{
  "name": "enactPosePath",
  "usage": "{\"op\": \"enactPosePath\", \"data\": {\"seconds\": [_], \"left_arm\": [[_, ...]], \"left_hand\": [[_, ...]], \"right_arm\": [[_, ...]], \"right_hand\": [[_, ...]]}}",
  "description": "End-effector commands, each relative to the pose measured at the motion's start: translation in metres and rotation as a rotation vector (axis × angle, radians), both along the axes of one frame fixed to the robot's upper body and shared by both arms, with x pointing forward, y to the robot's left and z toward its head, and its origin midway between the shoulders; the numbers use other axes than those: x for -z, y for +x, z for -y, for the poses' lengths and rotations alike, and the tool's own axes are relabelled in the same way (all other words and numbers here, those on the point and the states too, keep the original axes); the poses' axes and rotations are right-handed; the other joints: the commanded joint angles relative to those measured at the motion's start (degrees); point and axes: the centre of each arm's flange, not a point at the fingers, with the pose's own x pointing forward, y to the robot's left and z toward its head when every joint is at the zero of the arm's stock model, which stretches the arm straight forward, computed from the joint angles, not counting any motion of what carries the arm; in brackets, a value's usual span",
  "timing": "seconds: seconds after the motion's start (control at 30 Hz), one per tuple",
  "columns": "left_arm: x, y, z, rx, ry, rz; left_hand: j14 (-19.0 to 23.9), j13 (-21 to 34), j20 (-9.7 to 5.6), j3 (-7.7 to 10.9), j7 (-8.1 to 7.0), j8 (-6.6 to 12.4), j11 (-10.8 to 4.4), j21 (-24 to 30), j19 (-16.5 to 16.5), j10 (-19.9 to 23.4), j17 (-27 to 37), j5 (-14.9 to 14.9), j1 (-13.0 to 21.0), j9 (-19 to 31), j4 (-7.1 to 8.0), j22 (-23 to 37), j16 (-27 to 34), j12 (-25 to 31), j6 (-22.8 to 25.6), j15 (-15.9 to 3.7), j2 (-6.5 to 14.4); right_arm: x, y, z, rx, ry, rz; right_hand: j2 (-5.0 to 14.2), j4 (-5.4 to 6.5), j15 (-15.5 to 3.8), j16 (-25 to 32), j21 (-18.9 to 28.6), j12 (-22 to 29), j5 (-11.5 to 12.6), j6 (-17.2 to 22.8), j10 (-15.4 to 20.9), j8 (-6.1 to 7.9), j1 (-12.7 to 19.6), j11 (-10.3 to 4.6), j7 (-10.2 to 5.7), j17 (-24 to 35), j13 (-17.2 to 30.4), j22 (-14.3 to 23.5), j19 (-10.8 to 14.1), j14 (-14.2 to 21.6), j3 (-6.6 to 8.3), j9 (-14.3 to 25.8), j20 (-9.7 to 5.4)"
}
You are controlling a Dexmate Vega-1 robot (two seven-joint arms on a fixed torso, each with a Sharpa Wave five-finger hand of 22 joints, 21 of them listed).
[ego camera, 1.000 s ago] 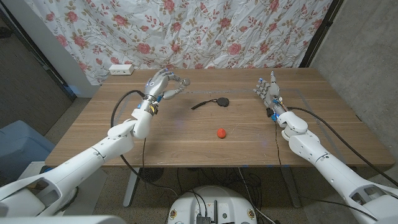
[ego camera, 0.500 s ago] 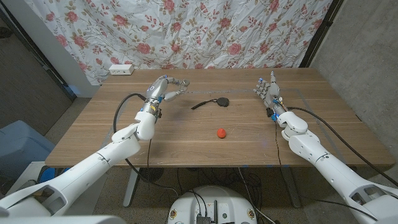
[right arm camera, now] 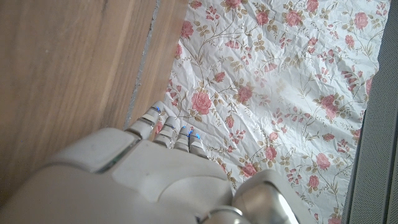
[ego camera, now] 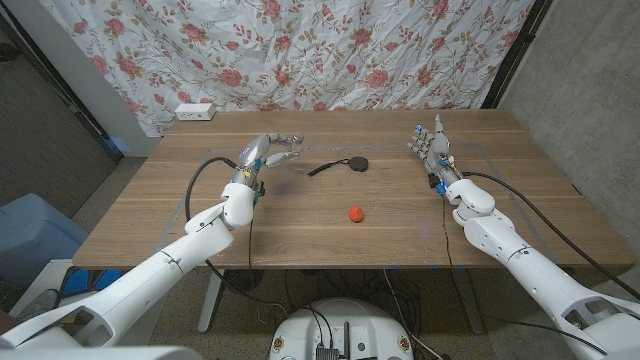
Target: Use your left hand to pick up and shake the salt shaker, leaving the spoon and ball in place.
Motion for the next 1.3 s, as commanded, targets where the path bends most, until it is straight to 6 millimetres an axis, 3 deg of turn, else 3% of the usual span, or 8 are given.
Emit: {"op": "enactPosePath", "data": {"seconds": [0.03,0.57,1.3], "left_arm": [[0.013,0.002,0.003,0.071,-0.127,-0.118],[0.022,-0.005,0.005,0.153,-0.209,-0.186],[0.040,0.000,-0.006,0.128,-0.112,-0.124]], "left_hand": [[-0.2,0.0,0.39,0.01,0.21,-0.34,-0.01,0.2,0.1,-0.2,0.0,0.1,-0.9,0.1,0.39,0.2,-0.2,-0.4,1.9,-6.56,0.8],[-0.8,-0.8,0.72,0.20,0.67,-1.80,0.03,0.0,-0.8,-1.4,-0.1,0.1,-1.5,-0.1,0.21,0.2,-0.4,-1.1,1.0,-6.06,1.1],[-2.8,-1.7,0.55,0.28,0.47,-3.09,0.05,-0.4,-2.8,-1.9,-0.1,0.0,-2.4,-0.2,0.12,0.2,-0.9,-1.3,1.1,-5.28,1.2]], "right_arm": [[0.000,0.000,0.000,0.000,0.000,0.000],[0.000,0.000,0.000,0.000,0.000,0.000],[0.000,0.000,0.000,0.000,0.000,0.000]], "right_hand": [[5.65,0.01,-1.93,-0.2,0.3,0.0,0.5,0.0,-0.4,0.20,-0.1,-0.02,0.46,0.2,0.3,0.3,0.3,-0.1,-0.38,0.2,0.19],[5.64,0.01,-1.88,-0.2,0.3,0.0,0.5,0.0,-0.4,0.21,-0.1,0.04,0.42,0.2,0.3,0.3,0.3,-0.1,-0.38,0.2,0.18],[5.63,0.01,-1.93,-0.2,0.3,0.0,0.5,0.0,-0.5,0.21,-0.1,-0.04,0.42,0.2,0.4,0.3,0.3,-0.1,-0.38,0.2,0.18]]}}
